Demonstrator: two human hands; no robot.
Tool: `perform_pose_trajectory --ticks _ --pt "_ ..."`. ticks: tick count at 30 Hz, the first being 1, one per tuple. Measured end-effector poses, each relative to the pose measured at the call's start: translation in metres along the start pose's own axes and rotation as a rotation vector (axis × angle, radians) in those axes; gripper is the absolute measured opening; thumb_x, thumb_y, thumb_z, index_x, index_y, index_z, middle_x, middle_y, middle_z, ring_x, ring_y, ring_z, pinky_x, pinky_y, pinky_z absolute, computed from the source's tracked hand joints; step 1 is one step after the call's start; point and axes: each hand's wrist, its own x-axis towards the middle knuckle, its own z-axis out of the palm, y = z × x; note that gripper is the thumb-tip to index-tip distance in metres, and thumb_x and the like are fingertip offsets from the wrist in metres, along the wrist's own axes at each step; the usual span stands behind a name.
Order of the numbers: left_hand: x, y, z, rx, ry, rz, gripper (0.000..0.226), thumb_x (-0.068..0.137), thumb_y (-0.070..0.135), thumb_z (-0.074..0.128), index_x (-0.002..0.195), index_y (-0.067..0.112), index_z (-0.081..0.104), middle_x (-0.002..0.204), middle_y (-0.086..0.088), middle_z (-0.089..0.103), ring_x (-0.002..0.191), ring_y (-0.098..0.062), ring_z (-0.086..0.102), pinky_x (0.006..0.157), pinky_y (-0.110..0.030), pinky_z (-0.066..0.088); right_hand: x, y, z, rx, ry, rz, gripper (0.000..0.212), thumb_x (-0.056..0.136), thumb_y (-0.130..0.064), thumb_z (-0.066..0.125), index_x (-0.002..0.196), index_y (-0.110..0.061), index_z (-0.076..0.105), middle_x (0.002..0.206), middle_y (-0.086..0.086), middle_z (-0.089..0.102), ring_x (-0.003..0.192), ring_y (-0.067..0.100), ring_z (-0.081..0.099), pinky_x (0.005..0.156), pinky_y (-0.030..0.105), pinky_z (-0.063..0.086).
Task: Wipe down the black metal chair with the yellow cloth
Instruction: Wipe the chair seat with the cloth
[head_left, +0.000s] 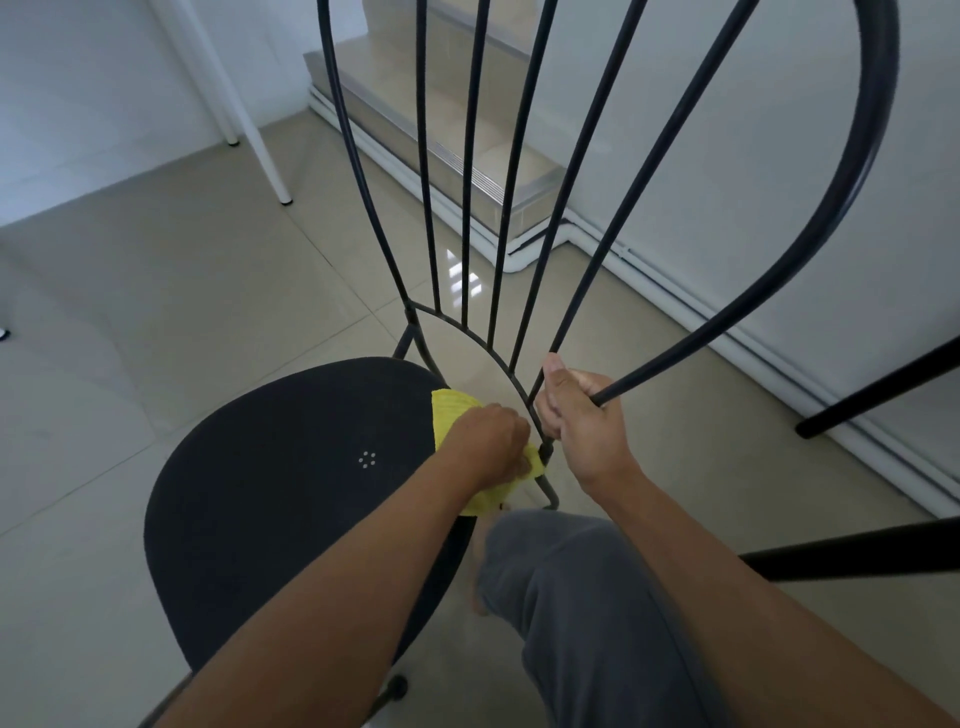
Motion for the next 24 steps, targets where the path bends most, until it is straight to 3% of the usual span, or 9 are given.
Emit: perform_pose_trajectory --ticks 2,6,10,17,21,24 --pt "0.0 0.0 -0.004 0.018 -0.001 -0.007 0.026 0.094 0.032 0.056 0.095 0.007 0.065 0.103 -0.01 0.065 0.091 -0.024 0.06 0.068 -0.031 0.039 0.0 0.001 -0.001 -0.01 -0.019 -0.005 0.055 0.106 -0.026 0.044 0.053 -0.016 0.034 0.049 0.003 0.028 0.046 0.013 0.024 0.047 0.025 0.024" --pt "0.001 -0.015 -0.011 0.105 -0.047 -0.009 0.023 0.091 0.031 0.06 0.103 0.011 0.062 0.103 -0.006 0.065 0.098 -0.025 0.06 0.084 -0.035 0.042 0.001 0.001 -0.001 -0.012 -0.042 -0.017 0.054 0.104 -0.03 0.044 0.053 -0.014 0.034 0.048 0.002 0.027 0.046 0.014 0.023 0.052 0.037 0.021" --pt "0.005 0.009 -0.011 -0.007 -0.01 -0.067 0.026 0.094 0.031 0.051 0.106 0.01 0.059 0.1 -0.009 0.066 0.09 -0.026 0.063 0.07 -0.032 0.035 0.0 0.001 0.001 -0.011 -0.001 -0.027 0.057 0.106 -0.024 0.044 0.049 -0.019 0.035 0.045 -0.002 0.029 0.045 0.014 0.025 0.051 0.03 0.026" --pt "-0.002 -0.005 -0.005 0.129 0.032 -0.06 0.022 0.091 0.027 0.056 0.075 0.015 0.045 0.082 -0.003 0.057 0.076 -0.021 0.053 0.07 -0.032 0.032 0.001 0.002 -0.001 -0.005 -0.04 -0.018 0.055 0.105 -0.028 0.044 0.051 -0.019 0.036 0.046 -0.003 0.03 0.045 0.013 0.025 0.049 0.028 0.026" --pt "0.0 0.016 0.002 -0.024 0.127 -0.117 0.024 0.094 0.032 0.051 0.095 0.011 0.064 0.091 -0.005 0.067 0.082 -0.024 0.062 0.07 -0.033 0.039 0.0 0.001 0.001 0.031 -0.004 -0.012 0.054 0.105 -0.022 0.044 0.052 -0.015 0.034 0.046 -0.004 0.028 0.044 0.011 0.024 0.046 0.024 0.024" --pt "-0.006 0.011 0.006 -0.018 0.149 -0.122 0.024 0.095 0.031 0.053 0.092 0.011 0.066 0.093 -0.005 0.065 0.074 -0.02 0.053 0.068 -0.032 0.035 -0.001 0.0 0.0 -0.013 -0.022 0.013 0.055 0.105 -0.027 0.044 0.051 -0.018 0.036 0.046 -0.004 0.03 0.044 0.011 0.026 0.049 0.027 0.027"
